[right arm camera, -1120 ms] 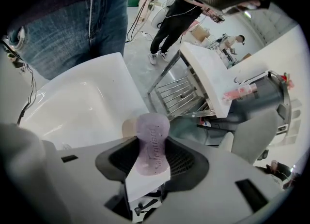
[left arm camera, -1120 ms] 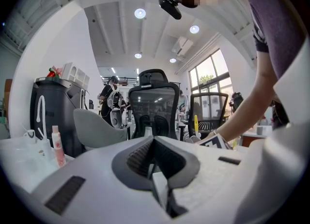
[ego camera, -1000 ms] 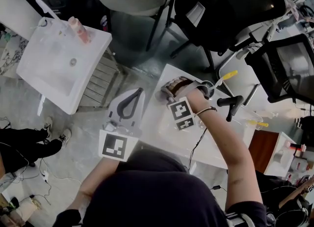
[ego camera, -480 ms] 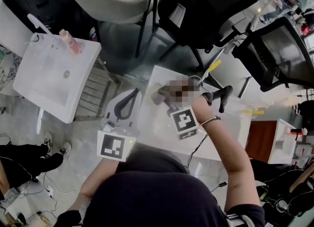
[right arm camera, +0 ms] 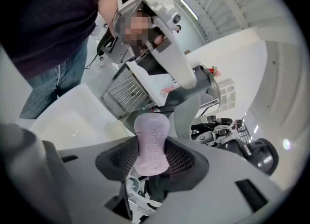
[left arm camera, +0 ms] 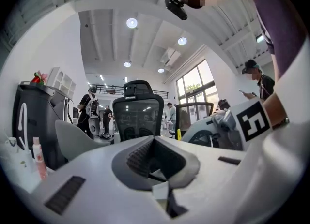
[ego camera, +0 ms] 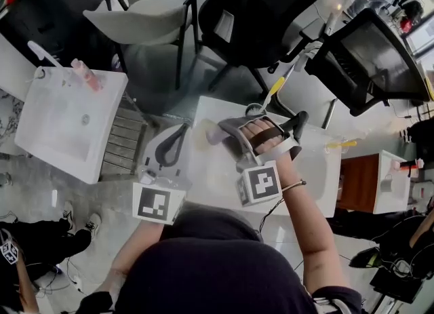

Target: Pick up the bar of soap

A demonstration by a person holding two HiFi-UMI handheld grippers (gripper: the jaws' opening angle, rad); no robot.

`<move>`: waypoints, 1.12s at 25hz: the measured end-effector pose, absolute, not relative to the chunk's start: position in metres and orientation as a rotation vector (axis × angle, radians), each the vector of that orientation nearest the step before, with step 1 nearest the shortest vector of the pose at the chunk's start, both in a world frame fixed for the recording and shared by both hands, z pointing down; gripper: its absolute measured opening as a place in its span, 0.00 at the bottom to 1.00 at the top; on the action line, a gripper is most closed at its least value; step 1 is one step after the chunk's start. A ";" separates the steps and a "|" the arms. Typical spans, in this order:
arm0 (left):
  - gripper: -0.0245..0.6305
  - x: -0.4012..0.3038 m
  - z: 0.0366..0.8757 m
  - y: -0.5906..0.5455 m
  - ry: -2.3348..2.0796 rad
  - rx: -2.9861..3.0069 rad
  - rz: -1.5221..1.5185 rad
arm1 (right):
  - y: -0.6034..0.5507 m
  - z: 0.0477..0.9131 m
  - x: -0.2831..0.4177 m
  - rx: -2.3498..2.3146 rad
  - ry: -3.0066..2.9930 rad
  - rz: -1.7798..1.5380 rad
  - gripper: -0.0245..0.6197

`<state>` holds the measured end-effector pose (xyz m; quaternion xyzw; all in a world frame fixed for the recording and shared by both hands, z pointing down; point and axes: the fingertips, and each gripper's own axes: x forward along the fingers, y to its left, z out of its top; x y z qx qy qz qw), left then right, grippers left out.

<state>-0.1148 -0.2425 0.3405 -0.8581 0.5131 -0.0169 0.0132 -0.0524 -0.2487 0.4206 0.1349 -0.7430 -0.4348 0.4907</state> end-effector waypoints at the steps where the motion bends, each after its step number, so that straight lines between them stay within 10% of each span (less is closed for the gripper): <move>1: 0.04 -0.113 0.339 -0.242 1.590 -2.675 -0.048 | -0.249 0.414 -0.051 0.373 -1.816 -1.050 0.33; 28: 0.04 -0.101 0.293 -0.228 1.514 -2.599 0.061 | -0.234 0.279 0.030 1.703 -2.412 -0.514 0.33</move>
